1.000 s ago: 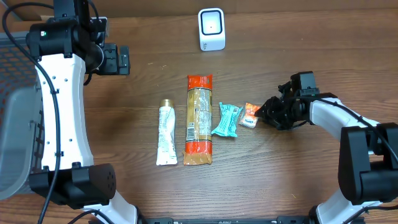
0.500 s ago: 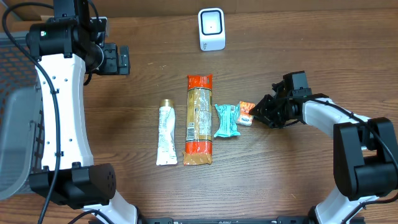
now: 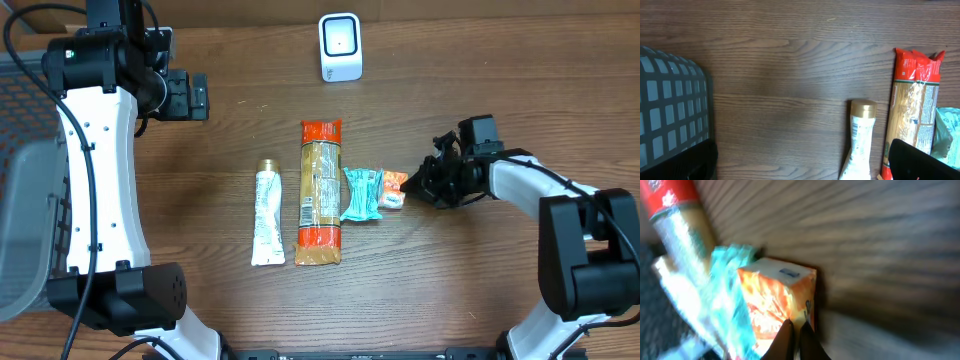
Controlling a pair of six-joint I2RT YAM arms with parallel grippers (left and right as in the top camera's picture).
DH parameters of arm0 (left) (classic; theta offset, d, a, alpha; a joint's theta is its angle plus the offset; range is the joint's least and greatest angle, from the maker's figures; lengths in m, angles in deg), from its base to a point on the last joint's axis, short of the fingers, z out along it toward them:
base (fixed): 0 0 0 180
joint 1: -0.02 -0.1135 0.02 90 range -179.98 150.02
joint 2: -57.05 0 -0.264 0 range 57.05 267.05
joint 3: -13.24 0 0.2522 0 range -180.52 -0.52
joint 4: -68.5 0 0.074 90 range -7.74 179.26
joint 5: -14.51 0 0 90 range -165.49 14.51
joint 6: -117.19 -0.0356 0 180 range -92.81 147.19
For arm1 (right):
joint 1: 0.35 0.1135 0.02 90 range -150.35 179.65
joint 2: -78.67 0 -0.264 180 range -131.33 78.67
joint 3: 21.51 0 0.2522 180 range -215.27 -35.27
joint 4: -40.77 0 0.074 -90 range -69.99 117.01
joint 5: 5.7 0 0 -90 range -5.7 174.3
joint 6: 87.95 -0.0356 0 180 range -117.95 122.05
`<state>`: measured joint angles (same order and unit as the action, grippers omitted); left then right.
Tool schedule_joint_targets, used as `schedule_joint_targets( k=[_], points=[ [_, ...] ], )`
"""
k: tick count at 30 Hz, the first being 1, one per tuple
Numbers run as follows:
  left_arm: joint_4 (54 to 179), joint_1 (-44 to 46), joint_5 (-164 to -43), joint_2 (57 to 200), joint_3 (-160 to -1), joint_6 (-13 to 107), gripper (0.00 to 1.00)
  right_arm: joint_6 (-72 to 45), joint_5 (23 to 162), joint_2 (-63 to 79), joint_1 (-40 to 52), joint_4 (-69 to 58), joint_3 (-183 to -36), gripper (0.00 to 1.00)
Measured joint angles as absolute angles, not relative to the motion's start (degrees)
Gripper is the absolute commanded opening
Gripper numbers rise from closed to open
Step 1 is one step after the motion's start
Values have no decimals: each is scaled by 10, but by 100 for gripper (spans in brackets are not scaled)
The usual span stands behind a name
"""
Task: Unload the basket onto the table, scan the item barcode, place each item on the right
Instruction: 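Move the right gripper over the orange packet and lower onto it, then close the right gripper on the orange packet and adjust its grip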
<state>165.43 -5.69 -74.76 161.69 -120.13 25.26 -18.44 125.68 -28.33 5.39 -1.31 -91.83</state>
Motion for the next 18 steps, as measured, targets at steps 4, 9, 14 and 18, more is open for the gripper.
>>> schedule_joint_targets(
  k=[4,9,14,18],
  points=[
    [1654,-57,-748,1617,-1201,253,99,-78,1350,-283,7,-64,-937,4],
    [1654,-57,-748,1617,-1201,253,100,50,1443,-283,-61,-135,-944,4],
    [1654,-57,-748,1617,-1201,253,100,123,1484,-283,-77,-175,-944,4],
    [1654,-57,-748,1617,-1201,252,99,154,1539,-283,-76,-175,-944,4]
  ],
)
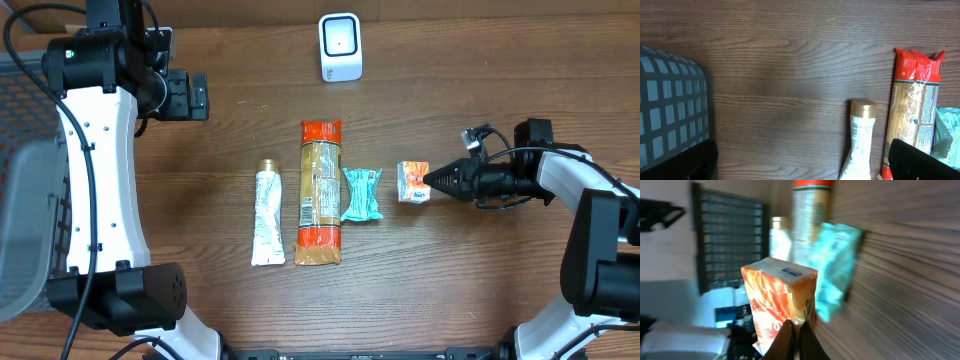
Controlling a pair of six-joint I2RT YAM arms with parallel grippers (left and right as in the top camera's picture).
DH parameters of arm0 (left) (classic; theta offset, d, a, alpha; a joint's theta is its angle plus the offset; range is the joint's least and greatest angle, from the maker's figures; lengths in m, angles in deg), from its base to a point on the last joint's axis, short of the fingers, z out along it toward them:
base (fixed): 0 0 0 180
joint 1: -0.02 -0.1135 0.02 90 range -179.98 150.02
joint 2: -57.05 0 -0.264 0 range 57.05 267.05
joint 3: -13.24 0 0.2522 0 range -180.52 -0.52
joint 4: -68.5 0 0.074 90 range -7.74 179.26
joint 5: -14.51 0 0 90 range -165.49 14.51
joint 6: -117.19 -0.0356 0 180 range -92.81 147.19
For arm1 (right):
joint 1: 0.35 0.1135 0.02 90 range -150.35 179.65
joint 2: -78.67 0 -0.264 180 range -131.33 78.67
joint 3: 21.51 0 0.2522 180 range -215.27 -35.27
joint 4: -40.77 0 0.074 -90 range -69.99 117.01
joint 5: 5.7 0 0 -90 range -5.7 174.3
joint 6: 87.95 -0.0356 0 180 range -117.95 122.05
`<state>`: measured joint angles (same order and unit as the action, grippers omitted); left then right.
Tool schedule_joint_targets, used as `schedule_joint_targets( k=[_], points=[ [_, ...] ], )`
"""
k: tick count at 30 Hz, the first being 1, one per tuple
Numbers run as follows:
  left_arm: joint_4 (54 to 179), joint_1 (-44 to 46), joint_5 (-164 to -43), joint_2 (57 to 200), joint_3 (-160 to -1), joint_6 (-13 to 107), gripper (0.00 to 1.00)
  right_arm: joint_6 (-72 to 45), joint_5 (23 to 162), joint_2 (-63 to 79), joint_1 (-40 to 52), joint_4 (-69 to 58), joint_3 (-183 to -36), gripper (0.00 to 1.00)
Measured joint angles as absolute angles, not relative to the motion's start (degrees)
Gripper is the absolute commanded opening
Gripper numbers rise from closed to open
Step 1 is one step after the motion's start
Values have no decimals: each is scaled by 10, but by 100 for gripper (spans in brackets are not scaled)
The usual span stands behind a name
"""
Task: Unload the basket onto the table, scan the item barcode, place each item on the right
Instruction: 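Close the right gripper on the orange packet and adjust its grip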
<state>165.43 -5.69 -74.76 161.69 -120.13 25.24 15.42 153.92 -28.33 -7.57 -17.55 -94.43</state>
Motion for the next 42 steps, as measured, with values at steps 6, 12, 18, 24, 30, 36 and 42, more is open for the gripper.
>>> schedule_joint_targets(
  k=[6,12,18,24,30,36,42],
  points=[
    [1654,-57,-748,1617,-1201,253,100,157,1565,-283,-72,-172,-945,4],
    [1654,-57,-748,1617,-1201,253,100,58,1409,-283,-55,-157,-948,4],
    [1655,-57,-748,1617,-1201,253,99,-46,1198,-282,-2,-221,-996,4],
    [1654,-57,-748,1617,-1201,252,100,-119,974,-267,101,-316,-1084,4],
    [1654,-57,-748,1617,-1201,253,99,-189,766,-259,226,-343,-1112,4],
    [1654,-57,-748,1617,-1201,253,100,-232,671,-259,296,-332,-1111,37],
    [1654,-57,-748,1617,-1201,253,99,-229,722,-259,301,-302,-1110,42]
  ],
)
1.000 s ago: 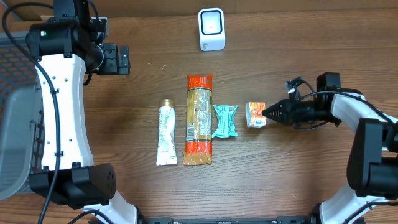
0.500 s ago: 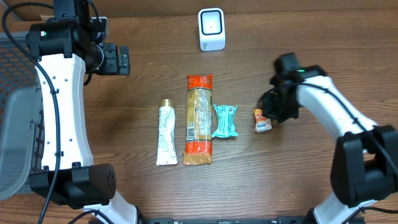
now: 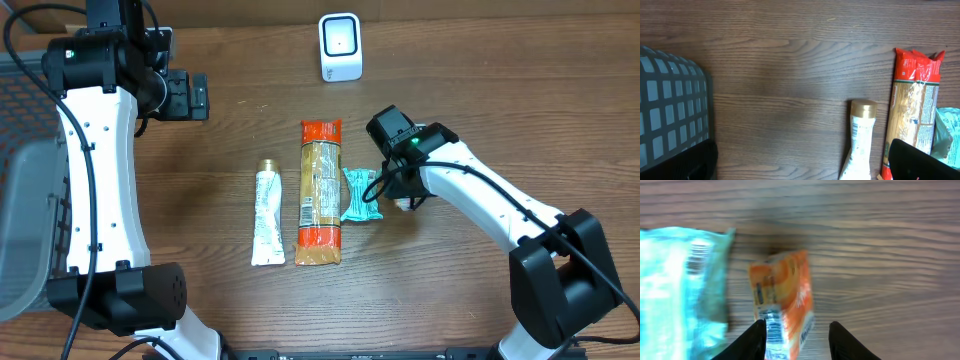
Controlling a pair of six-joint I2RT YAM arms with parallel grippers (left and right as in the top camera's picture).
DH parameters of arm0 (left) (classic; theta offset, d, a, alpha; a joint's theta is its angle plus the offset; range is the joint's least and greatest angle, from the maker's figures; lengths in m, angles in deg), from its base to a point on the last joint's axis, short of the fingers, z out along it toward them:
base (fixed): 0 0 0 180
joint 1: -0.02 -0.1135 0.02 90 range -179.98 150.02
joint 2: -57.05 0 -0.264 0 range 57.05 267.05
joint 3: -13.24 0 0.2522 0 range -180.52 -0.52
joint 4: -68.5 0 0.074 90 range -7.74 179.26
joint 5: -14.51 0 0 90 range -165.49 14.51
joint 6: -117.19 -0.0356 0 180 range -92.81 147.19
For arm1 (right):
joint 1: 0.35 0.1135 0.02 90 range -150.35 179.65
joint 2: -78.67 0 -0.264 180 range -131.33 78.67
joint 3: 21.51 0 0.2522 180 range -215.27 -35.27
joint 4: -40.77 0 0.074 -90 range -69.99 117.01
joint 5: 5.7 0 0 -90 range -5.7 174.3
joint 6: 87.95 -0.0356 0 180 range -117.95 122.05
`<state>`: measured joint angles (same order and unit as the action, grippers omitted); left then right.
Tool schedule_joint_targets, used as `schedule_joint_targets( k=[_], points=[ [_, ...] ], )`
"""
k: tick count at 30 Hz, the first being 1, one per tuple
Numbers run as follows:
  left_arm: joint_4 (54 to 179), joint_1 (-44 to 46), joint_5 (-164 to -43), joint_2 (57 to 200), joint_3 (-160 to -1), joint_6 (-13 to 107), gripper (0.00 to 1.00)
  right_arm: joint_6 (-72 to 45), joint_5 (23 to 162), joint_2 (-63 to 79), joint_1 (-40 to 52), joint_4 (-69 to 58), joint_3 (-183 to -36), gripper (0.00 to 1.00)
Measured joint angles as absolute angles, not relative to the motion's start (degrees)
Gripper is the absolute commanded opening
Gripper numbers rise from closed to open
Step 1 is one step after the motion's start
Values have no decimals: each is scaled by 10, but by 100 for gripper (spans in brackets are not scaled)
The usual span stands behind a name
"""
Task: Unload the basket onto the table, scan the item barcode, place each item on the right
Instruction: 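Close the right gripper on the orange packet and adjust its grip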
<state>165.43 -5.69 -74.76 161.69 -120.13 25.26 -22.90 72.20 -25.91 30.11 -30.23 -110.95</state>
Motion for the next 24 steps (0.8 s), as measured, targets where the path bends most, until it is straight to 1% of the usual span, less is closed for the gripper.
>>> schedule_joint_targets(
  k=[4,6,7,9,12,18,20,24],
  points=[
    [1654,-57,-748,1617,-1201,253,100,-221,772,-259,299,-289,-1110,48],
    [1654,-57,-748,1617,-1201,253,100,-218,797,-259,293,-289,-1110,53],
    [1654,-57,-748,1617,-1201,253,100,-216,810,-258,287,-289,-1110,57],
    [1654,-57,-748,1617,-1201,253,100,-206,838,-253,265,-287,-1110,67],
    [1654,-57,-748,1617,-1201,253,100,-167,898,-233,213,-283,-1110,74],
    [1654,-57,-748,1617,-1201,252,100,-81,1036,-214,103,-272,-1104,74],
    [1654,-57,-748,1617,-1201,253,100,-68,1071,-218,90,-255,-1092,72],
    [1654,-57,-748,1617,-1201,253,100,-65,1125,-247,97,-213,-1063,70]
  ],
)
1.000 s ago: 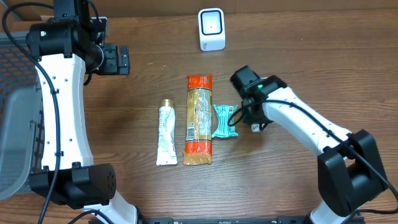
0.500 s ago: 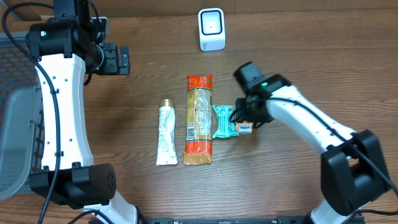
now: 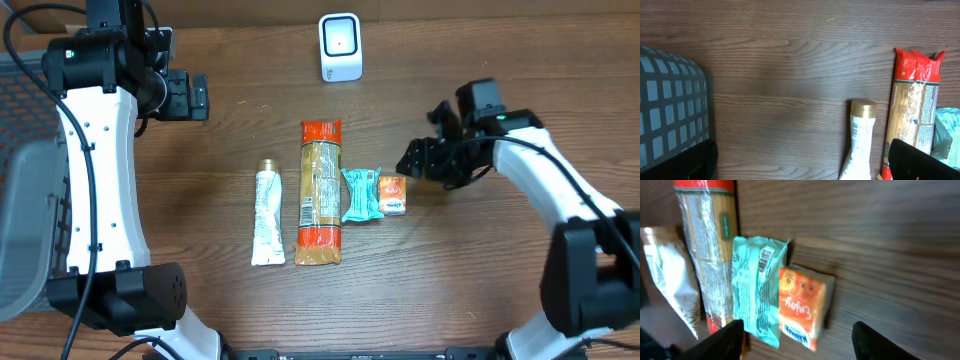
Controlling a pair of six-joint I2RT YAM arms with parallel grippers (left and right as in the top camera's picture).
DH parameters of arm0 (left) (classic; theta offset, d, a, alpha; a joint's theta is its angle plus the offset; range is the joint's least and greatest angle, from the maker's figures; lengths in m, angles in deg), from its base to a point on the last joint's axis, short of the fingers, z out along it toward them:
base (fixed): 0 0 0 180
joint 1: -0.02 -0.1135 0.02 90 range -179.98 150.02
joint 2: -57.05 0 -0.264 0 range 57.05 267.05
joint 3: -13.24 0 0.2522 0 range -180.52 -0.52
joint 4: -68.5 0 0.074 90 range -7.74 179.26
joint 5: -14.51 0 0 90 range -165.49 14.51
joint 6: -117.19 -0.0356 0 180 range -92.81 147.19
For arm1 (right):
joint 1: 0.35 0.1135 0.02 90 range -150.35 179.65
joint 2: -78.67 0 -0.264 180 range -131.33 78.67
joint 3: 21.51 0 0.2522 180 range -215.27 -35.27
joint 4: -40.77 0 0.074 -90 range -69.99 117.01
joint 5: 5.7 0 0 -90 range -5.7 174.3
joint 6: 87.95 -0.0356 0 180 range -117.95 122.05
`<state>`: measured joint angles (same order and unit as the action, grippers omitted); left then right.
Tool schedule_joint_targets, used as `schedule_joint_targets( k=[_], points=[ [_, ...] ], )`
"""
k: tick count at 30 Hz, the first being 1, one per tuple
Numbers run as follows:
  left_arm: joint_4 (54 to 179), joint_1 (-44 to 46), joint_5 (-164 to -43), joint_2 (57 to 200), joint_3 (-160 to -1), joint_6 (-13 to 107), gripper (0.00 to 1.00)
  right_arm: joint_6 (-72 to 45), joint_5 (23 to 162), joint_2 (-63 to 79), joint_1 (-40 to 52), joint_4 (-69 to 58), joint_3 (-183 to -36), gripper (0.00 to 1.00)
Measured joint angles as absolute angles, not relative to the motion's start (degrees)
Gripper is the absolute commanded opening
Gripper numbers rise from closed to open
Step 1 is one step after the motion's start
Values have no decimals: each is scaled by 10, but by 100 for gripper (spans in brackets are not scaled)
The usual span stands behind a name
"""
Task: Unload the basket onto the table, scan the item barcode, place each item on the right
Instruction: 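Close the right gripper on the orange packet and adjust its grip, then lift the orange packet with the right gripper and turn it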
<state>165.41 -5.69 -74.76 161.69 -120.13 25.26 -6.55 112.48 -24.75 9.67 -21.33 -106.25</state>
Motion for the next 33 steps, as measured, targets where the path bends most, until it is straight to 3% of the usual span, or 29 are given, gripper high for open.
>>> schedule_joint_targets(
  k=[8,11,18,21,24,33],
  points=[
    [1654,-57,-748,1617,-1201,252,100,-86,1155,-282,118,-149,-1013,66],
    [1654,-57,-748,1617,-1201,252,100,-95,1156,-284,122,-118,-993,56],
    [1654,-57,-748,1617,-1201,253,100,-120,1159,-287,122,-85,-955,44],
    [1654,-57,-748,1617,-1201,253,100,-124,1160,-288,122,-80,-955,30],
    [1654,-57,-748,1617,-1201,253,99,-125,1161,-288,122,-80,-955,6],
    [1654,-57,-748,1617,-1201,253,99,-127,1227,-288,106,-83,-955,4]
  ],
)
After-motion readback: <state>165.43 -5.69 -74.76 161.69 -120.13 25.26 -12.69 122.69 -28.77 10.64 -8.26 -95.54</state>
